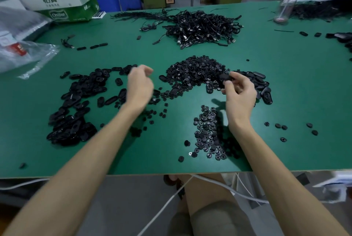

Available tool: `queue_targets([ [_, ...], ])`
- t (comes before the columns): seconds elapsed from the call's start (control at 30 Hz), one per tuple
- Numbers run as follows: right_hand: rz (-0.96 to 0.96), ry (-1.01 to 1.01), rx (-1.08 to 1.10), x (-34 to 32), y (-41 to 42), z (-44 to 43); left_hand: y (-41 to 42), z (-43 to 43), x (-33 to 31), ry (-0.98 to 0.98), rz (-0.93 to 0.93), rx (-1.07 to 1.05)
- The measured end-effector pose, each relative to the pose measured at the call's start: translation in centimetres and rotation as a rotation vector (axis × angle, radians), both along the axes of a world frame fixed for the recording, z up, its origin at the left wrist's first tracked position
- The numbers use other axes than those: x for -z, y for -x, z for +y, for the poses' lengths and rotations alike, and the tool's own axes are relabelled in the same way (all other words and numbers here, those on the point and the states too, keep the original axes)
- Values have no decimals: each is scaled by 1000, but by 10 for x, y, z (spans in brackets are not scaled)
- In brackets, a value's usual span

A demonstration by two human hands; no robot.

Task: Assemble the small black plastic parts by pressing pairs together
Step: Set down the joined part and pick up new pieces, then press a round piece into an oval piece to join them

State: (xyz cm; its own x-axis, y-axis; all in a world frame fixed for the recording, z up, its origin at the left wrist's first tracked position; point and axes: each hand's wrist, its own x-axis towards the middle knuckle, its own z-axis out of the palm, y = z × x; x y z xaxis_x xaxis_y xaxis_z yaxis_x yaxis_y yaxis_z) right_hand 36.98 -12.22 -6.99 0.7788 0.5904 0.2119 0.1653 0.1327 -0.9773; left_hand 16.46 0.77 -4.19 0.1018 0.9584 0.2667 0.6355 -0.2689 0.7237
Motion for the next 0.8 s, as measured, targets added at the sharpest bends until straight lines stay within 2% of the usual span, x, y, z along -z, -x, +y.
queue_targets([
  [0.07,51,8,10,-1,0,0,23,31,-3,7,229,-114],
  [0.2,78,14,-86,-3,4,-2,56,53,-5,89,574,-135],
  [0.33,-29,69,-104,-3,6,-1,63,58,2,3,690,-95],
  [0.47,-330,195,-141,0,8,-2,64,47,1,-100,778,-45],
  [0.63,-641,526,-322,5,12,2,51,30,-1,-203,482,11],
  [0.8,-681,505,-347,8,12,5,-1,-23,-9,-58,-64,258],
])
